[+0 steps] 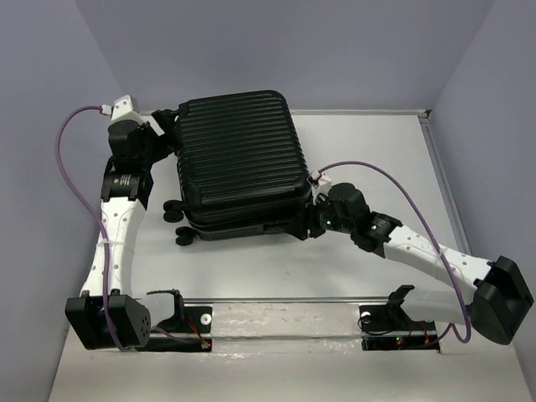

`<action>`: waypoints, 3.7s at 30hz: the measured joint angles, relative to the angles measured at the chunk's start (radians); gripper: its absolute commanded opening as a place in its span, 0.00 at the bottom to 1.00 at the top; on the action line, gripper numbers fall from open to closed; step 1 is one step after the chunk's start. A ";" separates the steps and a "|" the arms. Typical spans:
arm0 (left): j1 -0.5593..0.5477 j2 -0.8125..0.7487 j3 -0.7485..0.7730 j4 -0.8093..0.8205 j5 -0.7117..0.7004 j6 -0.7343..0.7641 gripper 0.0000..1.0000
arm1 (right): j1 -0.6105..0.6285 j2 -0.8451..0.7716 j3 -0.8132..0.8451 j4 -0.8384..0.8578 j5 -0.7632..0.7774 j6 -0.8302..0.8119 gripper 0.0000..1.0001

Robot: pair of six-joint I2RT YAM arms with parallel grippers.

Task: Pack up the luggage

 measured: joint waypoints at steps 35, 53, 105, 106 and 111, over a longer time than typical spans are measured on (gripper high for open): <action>-0.103 -0.485 -0.526 -0.029 0.373 -0.048 0.59 | -0.288 0.214 0.201 0.061 0.066 -0.024 0.91; -0.550 -0.350 -0.603 0.305 0.396 -0.272 0.06 | -0.400 -0.060 0.039 -0.050 0.069 -0.055 0.18; -0.078 0.438 -0.311 0.488 0.153 -0.346 0.20 | -0.587 0.445 0.204 -0.181 0.124 -0.074 0.26; -0.079 0.385 -0.393 0.517 0.134 -0.366 0.18 | -0.587 0.489 0.256 -0.179 0.124 -0.091 0.27; -0.104 0.153 -0.616 0.568 0.045 -0.382 0.18 | -0.592 0.676 0.476 -0.179 0.045 -0.157 0.48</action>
